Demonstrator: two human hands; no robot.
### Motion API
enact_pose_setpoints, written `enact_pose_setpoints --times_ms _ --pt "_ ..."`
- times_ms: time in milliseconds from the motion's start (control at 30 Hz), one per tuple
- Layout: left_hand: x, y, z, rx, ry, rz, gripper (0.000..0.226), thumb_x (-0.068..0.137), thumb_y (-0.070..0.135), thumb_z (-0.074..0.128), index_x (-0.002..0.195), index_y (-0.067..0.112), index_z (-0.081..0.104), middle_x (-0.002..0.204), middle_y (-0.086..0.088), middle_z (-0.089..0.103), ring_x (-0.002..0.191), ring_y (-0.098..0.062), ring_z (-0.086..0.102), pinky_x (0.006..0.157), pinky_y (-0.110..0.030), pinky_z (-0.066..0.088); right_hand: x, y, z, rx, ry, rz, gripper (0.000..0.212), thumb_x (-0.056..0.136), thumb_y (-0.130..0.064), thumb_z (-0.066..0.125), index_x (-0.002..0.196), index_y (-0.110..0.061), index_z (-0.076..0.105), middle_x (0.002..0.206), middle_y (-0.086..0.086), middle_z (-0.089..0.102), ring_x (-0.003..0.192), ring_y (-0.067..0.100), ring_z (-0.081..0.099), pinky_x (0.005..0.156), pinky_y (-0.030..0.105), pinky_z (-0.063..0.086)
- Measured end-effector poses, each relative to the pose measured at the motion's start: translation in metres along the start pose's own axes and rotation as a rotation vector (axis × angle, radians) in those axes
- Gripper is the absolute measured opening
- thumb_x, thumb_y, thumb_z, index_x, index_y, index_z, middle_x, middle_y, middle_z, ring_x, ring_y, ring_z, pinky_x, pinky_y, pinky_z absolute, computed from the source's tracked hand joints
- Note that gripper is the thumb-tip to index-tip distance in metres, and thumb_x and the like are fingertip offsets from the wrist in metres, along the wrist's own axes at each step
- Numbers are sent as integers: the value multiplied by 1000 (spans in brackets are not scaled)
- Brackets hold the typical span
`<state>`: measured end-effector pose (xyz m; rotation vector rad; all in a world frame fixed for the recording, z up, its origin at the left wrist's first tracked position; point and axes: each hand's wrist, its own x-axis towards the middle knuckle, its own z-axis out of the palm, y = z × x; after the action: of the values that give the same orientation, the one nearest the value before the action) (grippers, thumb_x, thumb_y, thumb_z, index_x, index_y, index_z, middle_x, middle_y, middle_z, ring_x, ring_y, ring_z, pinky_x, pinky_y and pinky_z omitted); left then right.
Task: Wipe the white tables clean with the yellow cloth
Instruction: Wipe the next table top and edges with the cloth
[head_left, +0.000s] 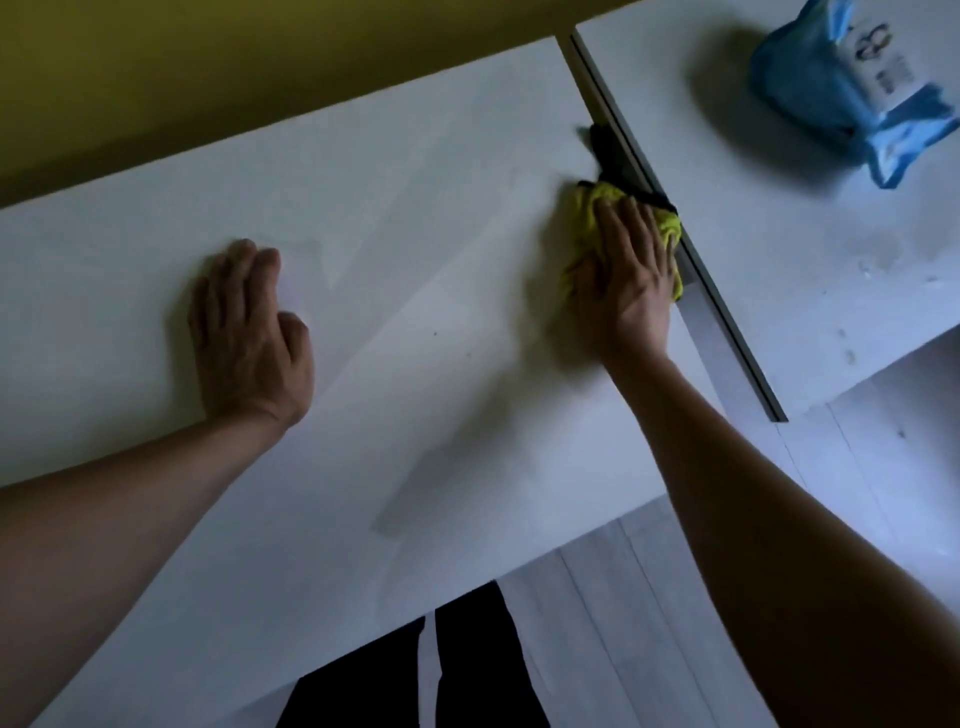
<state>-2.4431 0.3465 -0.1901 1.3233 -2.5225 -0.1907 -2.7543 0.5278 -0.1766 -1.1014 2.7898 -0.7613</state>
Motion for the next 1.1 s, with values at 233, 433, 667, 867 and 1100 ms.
enact_pose_setpoints --times_ms 233,433,667,867,1100 --pt "-1 4 -3 -7 -7 -15 59 96 17 40 155 9 40 164 -16 35 152 -37 30 127 -47 16 -98 -83 29 95 -62 -240 59 87 -22 65 143 -10 53 152 17 45 146 34 35 117 57 25" --pt "-1 -2 0 -1 11 24 57 97 19 38 153 9 41 164 -16 35 151 -37 32 126 -46 17 -155 -97 33 81 -184 -394 65 90 -32 60 151 -17 43 159 8 36 152 24 22 122 54 18" --pt "-4 0 3 21 42 22 56 98 22 37 153 11 40 163 -16 36 149 -36 33 125 -45 17 -96 9 -26 -29 -36 120 61 95 -34 48 153 -20 39 162 7 30 152 25 21 123 44 18" --pt "-14 9 -1 11 34 141 50 101 17 38 149 10 46 160 -17 41 144 -40 39 120 -49 27 -90 17 -27 -46 -18 135 61 95 -35 44 154 -20 36 163 6 28 153 24 17 124 45 14" --pt "-119 88 -7 -136 -70 138 57 95 15 45 150 2 48 161 -22 39 149 -45 34 125 -56 23 -183 -50 -1 51 -107 -107 62 90 -36 54 149 -19 46 158 8 38 151 25 24 120 53 21"
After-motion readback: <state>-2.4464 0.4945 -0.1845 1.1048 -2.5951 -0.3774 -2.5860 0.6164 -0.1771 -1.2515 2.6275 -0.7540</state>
